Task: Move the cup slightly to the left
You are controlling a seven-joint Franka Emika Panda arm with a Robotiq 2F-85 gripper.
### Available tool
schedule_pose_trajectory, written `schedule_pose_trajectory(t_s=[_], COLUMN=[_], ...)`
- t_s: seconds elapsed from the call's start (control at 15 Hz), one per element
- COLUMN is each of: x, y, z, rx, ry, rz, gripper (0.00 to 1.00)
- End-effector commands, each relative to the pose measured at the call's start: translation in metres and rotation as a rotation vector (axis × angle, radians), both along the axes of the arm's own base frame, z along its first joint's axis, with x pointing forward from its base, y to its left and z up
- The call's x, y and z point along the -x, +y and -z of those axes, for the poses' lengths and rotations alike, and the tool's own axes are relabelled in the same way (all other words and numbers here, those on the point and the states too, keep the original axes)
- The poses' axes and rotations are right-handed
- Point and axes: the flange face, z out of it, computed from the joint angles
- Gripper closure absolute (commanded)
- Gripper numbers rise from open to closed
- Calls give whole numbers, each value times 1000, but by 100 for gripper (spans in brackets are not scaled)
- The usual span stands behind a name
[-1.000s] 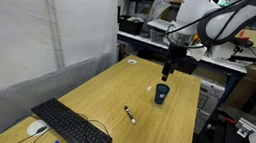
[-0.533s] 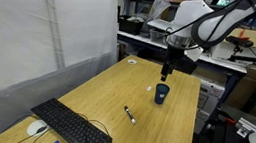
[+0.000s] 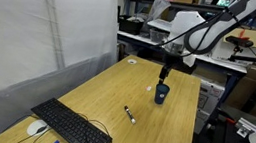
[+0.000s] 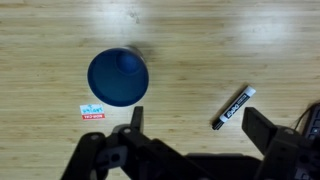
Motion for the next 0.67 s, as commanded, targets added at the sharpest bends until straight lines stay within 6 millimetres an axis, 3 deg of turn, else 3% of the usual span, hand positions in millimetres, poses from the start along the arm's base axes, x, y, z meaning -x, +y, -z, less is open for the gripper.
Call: schedule_pose_trajectory(t_s=[0.0,0.2,0.6], x=[-14,-19,-24], y=[-21,-34,-37], z=[10,24,58], rx=[-11,-10,-4], ry=[-19,-13,17], rz=[-16,-32,-41], gripper=[0,0,0])
